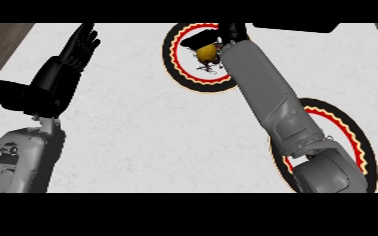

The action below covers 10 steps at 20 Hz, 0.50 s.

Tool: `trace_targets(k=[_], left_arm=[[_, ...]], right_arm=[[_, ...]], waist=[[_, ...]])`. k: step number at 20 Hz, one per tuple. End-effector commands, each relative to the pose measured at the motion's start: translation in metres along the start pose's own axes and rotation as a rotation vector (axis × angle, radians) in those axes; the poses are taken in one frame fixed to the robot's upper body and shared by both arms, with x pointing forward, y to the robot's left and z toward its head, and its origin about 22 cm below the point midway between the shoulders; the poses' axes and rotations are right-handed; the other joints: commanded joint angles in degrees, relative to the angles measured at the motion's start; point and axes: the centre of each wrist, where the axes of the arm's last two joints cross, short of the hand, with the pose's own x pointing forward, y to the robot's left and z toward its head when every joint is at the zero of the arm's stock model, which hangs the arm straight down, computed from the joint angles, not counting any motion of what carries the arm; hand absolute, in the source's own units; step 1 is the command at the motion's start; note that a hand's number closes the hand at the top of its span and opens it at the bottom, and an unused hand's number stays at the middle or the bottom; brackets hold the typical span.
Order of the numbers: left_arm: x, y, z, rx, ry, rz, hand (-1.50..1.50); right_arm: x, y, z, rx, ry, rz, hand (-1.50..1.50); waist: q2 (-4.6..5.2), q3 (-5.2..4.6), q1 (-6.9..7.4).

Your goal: Pick the lemon from the plate and place it in the plate

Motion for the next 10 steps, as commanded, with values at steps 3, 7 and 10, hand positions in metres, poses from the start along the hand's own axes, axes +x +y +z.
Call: trace_targets(k=[3,7,10], left_arm=[[-0.006,0.008,0.006,0.033,0.032,-0.010,0.00],[-0.015,0.001,0.000,0.061,0.042,0.001,0.00],[-0.021,0.005,0.007,0.085,0.026,-0.016,0.00]], right_arm=[[-0.021,-0.005,0.002,-0.064,-0.004,-0.192,-1.50],[-0.022,-0.019,-0.004,-0.101,0.015,-0.259,-1.50],[-0.036,-0.066,-0.017,-0.122,0.002,-0.302,-1.50]], waist=[[-0.64,0.00,-2.28],[-0.75,-0.03,-3.72],[-1.17,-0.03,-4.54]])
